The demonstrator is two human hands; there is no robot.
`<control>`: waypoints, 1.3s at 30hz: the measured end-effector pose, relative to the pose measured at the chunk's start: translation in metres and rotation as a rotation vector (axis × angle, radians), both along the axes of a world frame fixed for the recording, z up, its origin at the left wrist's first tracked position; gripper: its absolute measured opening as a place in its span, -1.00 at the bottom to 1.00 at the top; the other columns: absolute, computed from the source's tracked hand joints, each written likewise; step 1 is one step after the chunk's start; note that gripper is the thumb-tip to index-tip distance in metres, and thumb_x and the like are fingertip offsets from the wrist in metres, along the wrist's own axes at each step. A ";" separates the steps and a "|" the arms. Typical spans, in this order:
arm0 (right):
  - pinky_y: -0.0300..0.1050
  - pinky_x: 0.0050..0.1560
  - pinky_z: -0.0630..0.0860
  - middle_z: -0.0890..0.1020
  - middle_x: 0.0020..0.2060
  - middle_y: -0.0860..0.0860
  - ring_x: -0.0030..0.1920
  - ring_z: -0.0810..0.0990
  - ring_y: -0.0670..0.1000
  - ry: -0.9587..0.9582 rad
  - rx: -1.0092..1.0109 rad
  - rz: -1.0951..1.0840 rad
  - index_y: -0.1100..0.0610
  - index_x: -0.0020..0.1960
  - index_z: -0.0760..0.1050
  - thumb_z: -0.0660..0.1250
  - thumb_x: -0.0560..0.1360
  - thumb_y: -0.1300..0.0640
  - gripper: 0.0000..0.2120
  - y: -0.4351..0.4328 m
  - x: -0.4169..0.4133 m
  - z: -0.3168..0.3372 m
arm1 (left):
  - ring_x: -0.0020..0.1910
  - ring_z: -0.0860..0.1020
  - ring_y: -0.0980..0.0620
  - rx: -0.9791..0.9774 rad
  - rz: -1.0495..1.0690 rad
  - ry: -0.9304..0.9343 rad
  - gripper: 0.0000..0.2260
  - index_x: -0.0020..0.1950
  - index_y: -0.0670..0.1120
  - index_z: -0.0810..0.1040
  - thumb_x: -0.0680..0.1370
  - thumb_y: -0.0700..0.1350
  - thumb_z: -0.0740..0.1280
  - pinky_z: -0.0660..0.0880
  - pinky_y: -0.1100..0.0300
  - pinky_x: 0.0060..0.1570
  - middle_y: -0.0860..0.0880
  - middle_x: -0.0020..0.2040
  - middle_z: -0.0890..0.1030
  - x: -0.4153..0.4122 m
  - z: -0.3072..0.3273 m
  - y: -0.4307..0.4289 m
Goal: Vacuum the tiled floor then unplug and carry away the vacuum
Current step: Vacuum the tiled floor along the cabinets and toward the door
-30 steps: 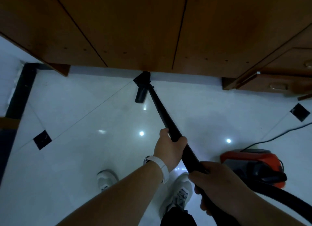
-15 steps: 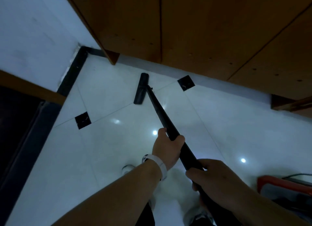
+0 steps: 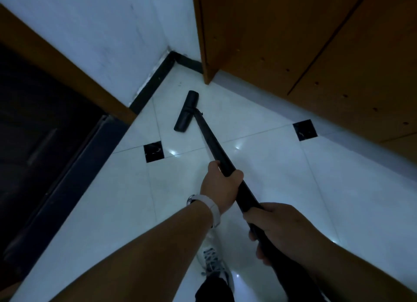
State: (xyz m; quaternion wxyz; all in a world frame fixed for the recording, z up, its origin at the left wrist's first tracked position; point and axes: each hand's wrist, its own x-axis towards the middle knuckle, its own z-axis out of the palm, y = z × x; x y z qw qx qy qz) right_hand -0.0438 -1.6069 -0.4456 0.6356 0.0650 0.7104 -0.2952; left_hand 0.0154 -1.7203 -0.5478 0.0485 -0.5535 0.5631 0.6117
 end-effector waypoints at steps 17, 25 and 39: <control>-0.12 -0.45 0.48 0.62 -0.40 0.12 -0.51 0.55 0.06 -0.030 -0.084 -0.157 0.27 -0.06 0.59 0.37 0.52 0.13 -0.82 -0.132 -0.001 -0.020 | -0.04 0.60 -0.01 -0.074 0.079 -0.005 -0.48 0.44 -0.04 0.29 0.51 -0.01 0.35 0.59 0.09 -0.03 0.02 -0.03 0.57 -0.010 -0.019 -0.137; -0.17 -0.47 0.50 0.62 -0.40 0.11 -0.51 0.56 0.05 0.006 -0.139 -0.123 0.24 -0.13 0.59 0.38 0.51 0.13 -0.84 -0.148 -0.019 -0.030 | -0.13 0.58 0.03 -0.137 0.071 -0.011 -0.49 0.42 -0.09 0.31 0.51 -0.03 0.35 0.59 0.10 -0.10 0.05 -0.11 0.53 -0.030 -0.025 -0.158; -0.19 -0.48 0.51 0.62 -0.40 0.11 -0.52 0.56 0.03 0.009 -0.104 -0.139 0.25 -0.09 0.59 0.37 0.53 0.14 -0.84 -0.119 -0.027 -0.034 | -0.09 0.59 -0.04 -0.128 -0.013 -0.040 -0.58 0.34 -0.10 0.36 0.52 -0.04 0.33 0.61 0.03 -0.03 0.07 -0.15 0.49 -0.043 -0.027 -0.129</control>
